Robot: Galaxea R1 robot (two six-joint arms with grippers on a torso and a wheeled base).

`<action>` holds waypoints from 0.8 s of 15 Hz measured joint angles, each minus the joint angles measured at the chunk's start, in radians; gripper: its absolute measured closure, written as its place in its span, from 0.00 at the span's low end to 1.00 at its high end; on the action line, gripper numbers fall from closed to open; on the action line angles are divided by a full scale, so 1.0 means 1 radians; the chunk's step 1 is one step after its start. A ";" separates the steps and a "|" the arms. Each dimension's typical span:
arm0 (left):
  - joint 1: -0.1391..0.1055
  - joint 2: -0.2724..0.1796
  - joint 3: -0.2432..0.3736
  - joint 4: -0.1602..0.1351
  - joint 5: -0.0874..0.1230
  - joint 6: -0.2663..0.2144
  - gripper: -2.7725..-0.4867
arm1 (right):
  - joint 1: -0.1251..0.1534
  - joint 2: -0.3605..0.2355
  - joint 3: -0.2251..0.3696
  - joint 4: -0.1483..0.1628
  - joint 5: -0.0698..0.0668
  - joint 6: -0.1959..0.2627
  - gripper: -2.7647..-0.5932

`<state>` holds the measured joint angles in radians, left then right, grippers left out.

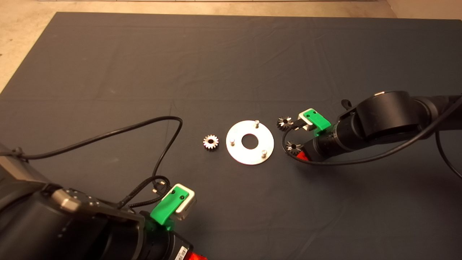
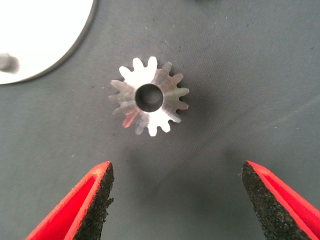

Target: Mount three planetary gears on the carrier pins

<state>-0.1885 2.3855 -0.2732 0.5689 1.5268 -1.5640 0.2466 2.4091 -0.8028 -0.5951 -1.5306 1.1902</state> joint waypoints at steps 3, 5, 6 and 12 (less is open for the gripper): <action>0.000 0.000 0.000 0.000 0.000 0.000 0.00 | -0.016 0.019 -0.020 -0.018 0.000 0.000 0.40; 0.000 0.000 0.000 0.000 0.000 0.000 0.00 | -0.020 0.030 -0.036 -0.024 0.000 0.000 0.40; 0.000 0.000 0.000 0.000 0.000 0.000 0.00 | -0.020 0.034 -0.042 -0.027 0.000 0.000 0.40; 0.000 0.000 0.000 0.000 0.000 0.000 0.00 | -0.023 0.068 -0.130 -0.032 0.027 0.000 0.40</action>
<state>-0.1885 2.3855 -0.2732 0.5689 1.5268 -1.5640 0.2232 2.4774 -0.9331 -0.6272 -1.5032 1.1899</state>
